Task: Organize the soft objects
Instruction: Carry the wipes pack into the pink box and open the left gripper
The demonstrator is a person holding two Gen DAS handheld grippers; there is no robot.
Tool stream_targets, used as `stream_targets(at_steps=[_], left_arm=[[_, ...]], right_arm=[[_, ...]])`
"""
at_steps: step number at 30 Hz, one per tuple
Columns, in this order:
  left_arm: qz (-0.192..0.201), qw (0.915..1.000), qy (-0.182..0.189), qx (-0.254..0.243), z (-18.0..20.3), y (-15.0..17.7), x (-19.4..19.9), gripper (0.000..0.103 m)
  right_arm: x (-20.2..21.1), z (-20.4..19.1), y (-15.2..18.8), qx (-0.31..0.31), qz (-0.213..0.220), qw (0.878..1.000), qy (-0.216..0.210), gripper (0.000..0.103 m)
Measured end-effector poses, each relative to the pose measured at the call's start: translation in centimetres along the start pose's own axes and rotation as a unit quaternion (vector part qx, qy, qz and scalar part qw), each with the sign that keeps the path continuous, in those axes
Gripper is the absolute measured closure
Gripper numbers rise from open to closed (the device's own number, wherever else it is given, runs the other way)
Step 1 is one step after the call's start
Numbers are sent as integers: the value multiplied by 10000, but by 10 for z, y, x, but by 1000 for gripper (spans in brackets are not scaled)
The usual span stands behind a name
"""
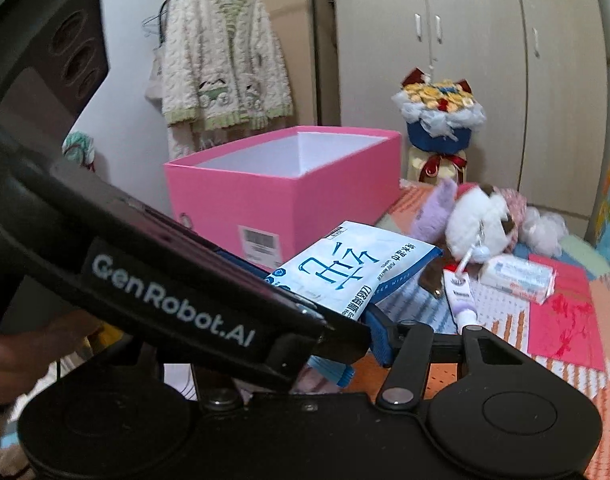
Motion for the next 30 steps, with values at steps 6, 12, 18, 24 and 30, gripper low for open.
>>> stream_targets(at_steps=[6, 12, 18, 24, 30], left_arm=[[166, 9998, -20, -72, 0, 9, 41, 37], [336, 9993, -118, -77, -16, 2, 73, 37], [469, 9986, -206, -124, -38, -29, 91, 36], [433, 9986, -304, -92, -72, -72, 82, 37], [345, 9989, -232, 230, -121, -118, 54, 37]], right_arm=[[27, -39, -13, 496, 87, 9980, 386, 42], [37, -58, -33, 449, 167, 9987, 143, 42], [32, -67, -68, 568, 392, 9976, 26, 42], [0, -62, -108, 504, 435, 9978, -66, 42], [-54, -45, -149, 392, 220, 9988, -215, 42]])
Point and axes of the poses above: each gripper's, at about its wrist camera, not at the fingertips, and x roughly against the way its jaws point, z to its right, y to its underside, the point moved 10 cm from there along -x, roughly the way its jaws point, and after that the axes turned 7 degrees about -z, right-handed, at the moved point
